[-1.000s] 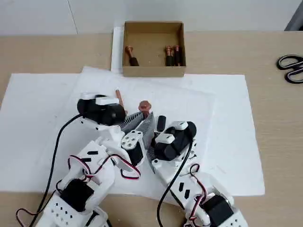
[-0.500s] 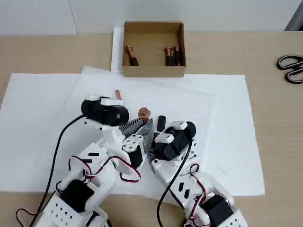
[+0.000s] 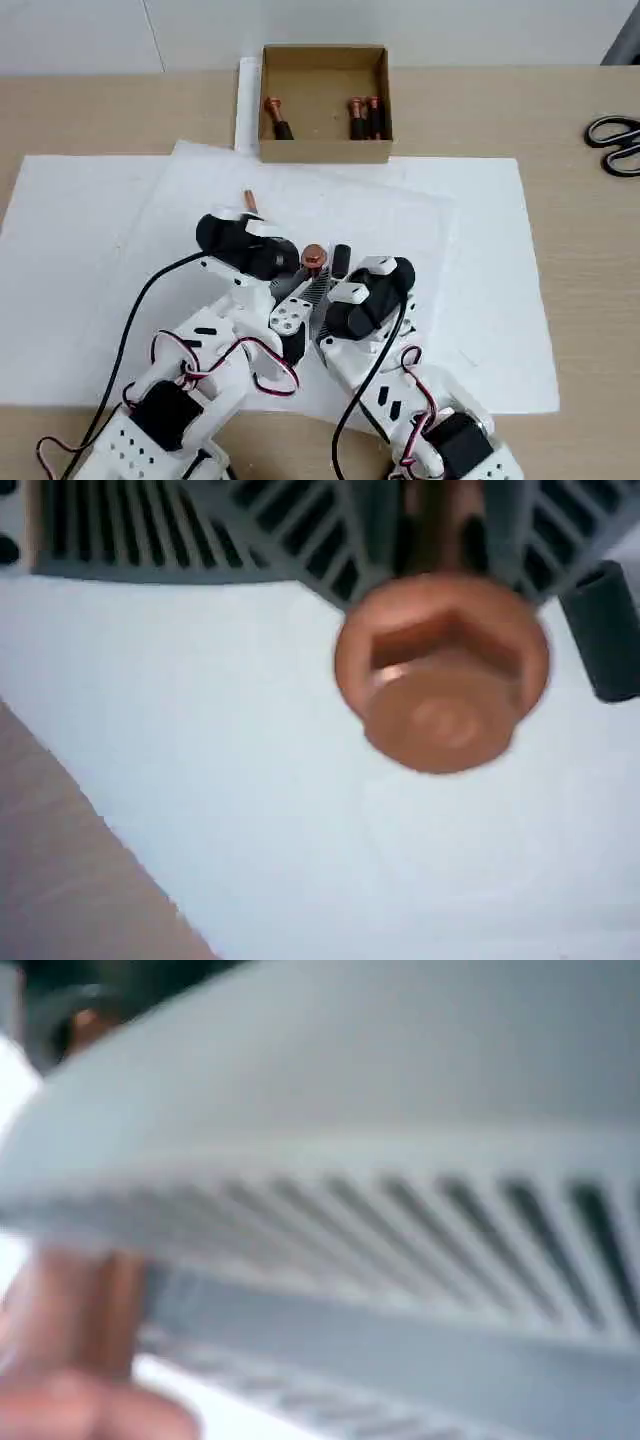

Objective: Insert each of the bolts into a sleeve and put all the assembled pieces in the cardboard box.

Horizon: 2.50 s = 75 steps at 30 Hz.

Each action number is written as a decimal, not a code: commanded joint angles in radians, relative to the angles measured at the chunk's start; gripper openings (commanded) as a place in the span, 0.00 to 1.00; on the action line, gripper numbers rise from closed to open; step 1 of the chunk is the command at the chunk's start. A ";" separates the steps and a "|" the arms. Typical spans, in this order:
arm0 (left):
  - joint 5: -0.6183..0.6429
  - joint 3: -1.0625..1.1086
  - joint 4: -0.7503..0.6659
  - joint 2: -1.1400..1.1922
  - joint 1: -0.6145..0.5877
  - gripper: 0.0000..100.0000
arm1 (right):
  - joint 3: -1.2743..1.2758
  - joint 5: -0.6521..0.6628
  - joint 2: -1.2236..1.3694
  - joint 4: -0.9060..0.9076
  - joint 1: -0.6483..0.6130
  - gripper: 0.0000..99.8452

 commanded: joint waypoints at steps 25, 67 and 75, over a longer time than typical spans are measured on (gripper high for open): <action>-0.041 -0.407 0.480 -0.006 -0.284 0.28 | -0.006 0.000 -0.005 -0.027 0.002 0.00; -0.041 -0.475 0.763 -0.006 -0.798 0.28 | -1.909 0.000 2.006 -0.101 0.358 0.00; -0.041 -0.475 0.763 -0.006 -0.798 0.28 | -2.229 0.000 2.413 -0.272 0.355 0.00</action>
